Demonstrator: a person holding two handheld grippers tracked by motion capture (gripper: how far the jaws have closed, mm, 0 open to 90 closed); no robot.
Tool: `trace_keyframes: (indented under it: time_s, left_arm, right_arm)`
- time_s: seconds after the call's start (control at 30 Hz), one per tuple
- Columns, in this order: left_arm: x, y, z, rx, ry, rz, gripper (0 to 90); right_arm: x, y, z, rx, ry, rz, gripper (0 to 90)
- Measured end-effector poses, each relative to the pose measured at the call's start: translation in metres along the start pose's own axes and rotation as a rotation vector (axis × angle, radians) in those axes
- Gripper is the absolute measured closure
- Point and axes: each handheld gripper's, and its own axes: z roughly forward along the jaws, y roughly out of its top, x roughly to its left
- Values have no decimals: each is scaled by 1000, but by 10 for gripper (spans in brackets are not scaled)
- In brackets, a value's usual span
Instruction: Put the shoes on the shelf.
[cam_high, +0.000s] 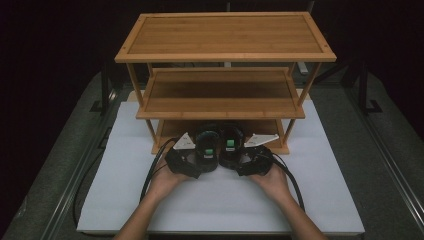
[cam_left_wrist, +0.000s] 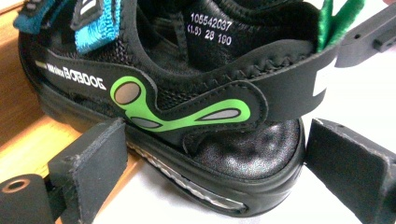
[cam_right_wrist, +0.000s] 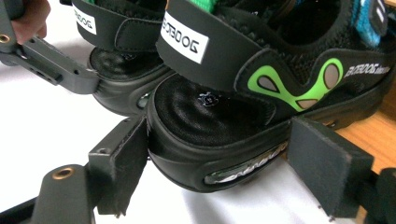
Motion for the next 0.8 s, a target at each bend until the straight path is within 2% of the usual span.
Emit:
trace_keyframes:
  time_s: [0.1, 0.13, 0.27, 0.37, 0.5, 0.63, 0.7, 0.8]
  left_arm:
    - [2, 2, -1, -49, 2, -18, 65]
    - [4, 4, -1, -45, 14, -5, 69]
    - [9, 7, 2, -46, 25, -4, 73]
    - [13, 8, 4, -47, 20, -3, 73]
    - [20, 9, 8, -53, 22, -17, 78]
    - [27, 14, 13, -48, 36, -20, 80]
    - [30, 14, 14, -55, 50, -6, 113]
    - [36, 14, 17, -73, 56, -21, 120]
  right_arm:
    - [-2, 3, 3, -1, -11, -8, 208]
    - [-2, 3, 4, 0, -14, -6, 209]
    - [-8, 6, 8, -10, -28, -1, 213]
    - [-10, 7, 10, -16, -27, 8, 214]
    - [-15, 7, 14, -27, -36, 10, 215]
    - [-20, 14, 18, -13, -53, 6, 215]
    - [-22, 15, 21, -17, -63, 9, 216]
    - [-25, 14, 24, -35, -68, 11, 216]
